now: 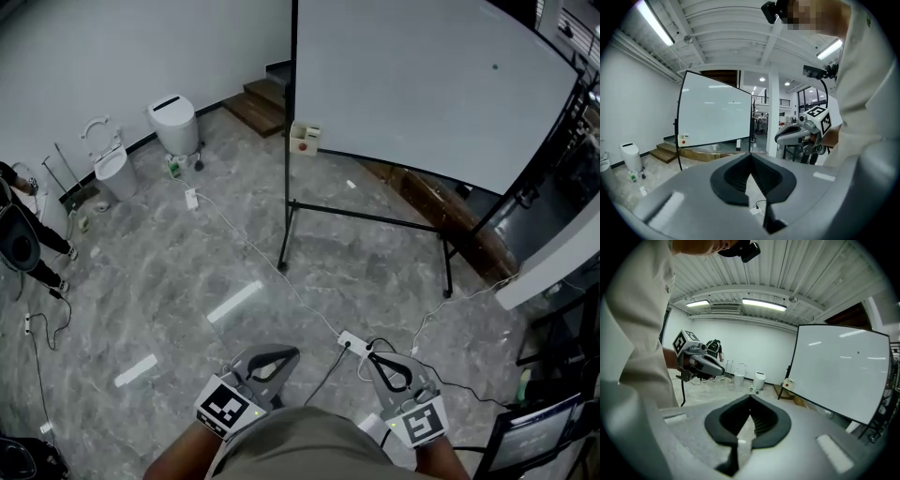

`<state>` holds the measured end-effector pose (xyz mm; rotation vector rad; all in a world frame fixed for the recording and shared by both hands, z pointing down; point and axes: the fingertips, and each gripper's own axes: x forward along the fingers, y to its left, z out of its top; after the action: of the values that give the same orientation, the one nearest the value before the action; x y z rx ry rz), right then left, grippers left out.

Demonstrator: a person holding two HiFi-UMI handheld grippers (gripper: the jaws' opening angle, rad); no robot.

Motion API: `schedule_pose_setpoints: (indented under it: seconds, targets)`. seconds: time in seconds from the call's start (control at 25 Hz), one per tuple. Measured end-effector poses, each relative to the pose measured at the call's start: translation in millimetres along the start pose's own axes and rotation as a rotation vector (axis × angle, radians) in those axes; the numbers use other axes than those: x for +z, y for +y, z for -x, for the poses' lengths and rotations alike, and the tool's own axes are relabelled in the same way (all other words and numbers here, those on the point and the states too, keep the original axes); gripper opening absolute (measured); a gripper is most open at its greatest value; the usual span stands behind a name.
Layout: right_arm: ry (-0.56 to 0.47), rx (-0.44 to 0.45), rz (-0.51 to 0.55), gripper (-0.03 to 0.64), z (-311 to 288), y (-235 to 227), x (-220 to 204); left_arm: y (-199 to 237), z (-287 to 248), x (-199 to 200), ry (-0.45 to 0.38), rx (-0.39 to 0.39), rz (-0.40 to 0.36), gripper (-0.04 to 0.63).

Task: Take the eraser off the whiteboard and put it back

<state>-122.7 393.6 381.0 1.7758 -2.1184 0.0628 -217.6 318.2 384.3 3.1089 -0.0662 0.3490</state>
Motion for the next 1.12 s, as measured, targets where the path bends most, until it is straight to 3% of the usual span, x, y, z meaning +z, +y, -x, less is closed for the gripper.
schedule_pose_setpoints:
  seconds: [0.52,0.64,0.76,1.12]
  targets:
    - [0.034,-0.032,0.002,0.002,-163.3,-18.1,55.6,170.8,3.5,-12.6,0.018,-0.079,-0.014,0.006]
    - [0.042,-0.039,0.002,0.003,-190.1,-20.6,59.8,199.3,2.6,-19.1,0.030,-0.085,-0.033,0.006]
    - [0.050,-0.034,-0.004,0.003,-206.3,-30.4,62.8,218.1,-3.7,-20.1,0.023,-0.073,-0.004,0.006]
    - [0.063,0.006,-0.008,0.002,-261.7,-97.3,45.2,269.3,-57.3,-24.6,0.051,-0.038,0.028,0.006]
